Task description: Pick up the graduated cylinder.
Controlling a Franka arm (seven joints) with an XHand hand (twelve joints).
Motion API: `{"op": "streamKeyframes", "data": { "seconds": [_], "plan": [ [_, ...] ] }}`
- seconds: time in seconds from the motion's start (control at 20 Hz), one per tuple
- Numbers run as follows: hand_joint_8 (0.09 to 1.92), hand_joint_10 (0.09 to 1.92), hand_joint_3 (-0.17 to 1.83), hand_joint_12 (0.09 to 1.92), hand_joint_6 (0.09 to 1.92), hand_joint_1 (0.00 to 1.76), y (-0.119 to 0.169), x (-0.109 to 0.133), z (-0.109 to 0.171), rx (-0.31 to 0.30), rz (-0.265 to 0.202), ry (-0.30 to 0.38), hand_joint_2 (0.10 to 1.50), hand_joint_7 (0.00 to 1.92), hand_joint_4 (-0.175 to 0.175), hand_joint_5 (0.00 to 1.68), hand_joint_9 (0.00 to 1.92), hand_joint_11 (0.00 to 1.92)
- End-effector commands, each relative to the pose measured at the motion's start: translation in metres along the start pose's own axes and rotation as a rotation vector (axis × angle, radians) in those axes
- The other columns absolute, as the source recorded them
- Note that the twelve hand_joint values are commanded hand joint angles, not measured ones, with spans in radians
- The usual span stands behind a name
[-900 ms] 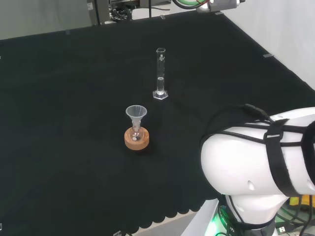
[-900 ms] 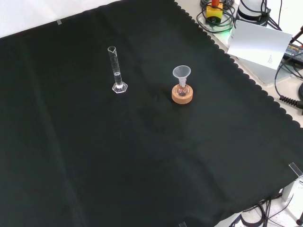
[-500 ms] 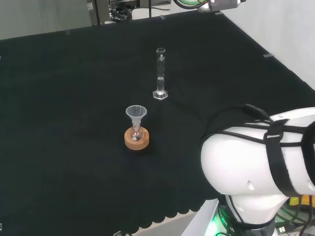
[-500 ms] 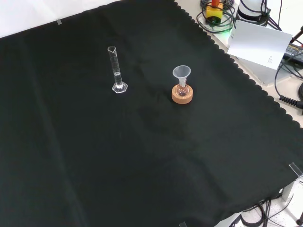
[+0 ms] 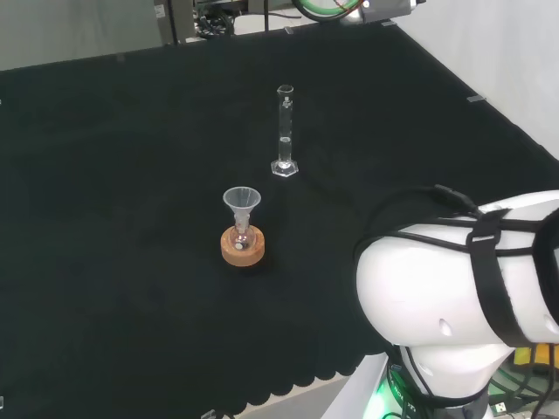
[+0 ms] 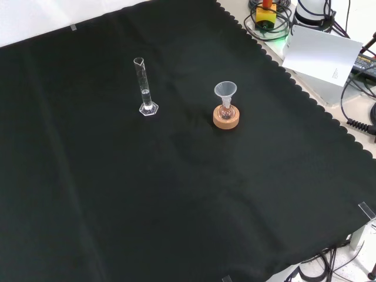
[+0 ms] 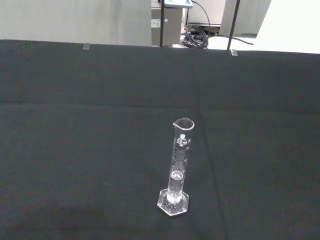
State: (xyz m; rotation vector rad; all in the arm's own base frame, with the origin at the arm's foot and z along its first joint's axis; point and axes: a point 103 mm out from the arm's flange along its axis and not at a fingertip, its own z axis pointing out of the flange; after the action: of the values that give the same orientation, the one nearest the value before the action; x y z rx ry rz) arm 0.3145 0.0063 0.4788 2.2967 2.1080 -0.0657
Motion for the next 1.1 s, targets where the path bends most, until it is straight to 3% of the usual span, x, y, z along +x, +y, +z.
{"op": "streamKeyframes", "data": {
  "seconds": [0.05,0.55,0.8,1.1],
  "plan": [
    [0.38,0.68,0.35,1.37,0.09,0.00,0.012,-0.003,0.011,0.005,0.029,0.007,1.19,0.00,-0.040,0.21,0.12,0.00],
    [0.40,0.69,0.33,1.38,0.09,0.00,0.046,-0.039,0.051,0.018,0.082,0.028,1.20,0.00,-0.042,0.21,0.12,0.00],
    [0.45,0.69,0.31,1.39,0.09,0.01,0.085,-0.065,0.084,0.011,0.079,0.046,1.20,0.00,-0.048,0.23,0.14,0.00],
    [0.48,0.70,0.29,1.39,0.09,0.04,0.136,-0.097,0.121,0.033,0.084,0.119,1.21,0.00,-0.053,0.24,0.15,0.00]
  ]
}}
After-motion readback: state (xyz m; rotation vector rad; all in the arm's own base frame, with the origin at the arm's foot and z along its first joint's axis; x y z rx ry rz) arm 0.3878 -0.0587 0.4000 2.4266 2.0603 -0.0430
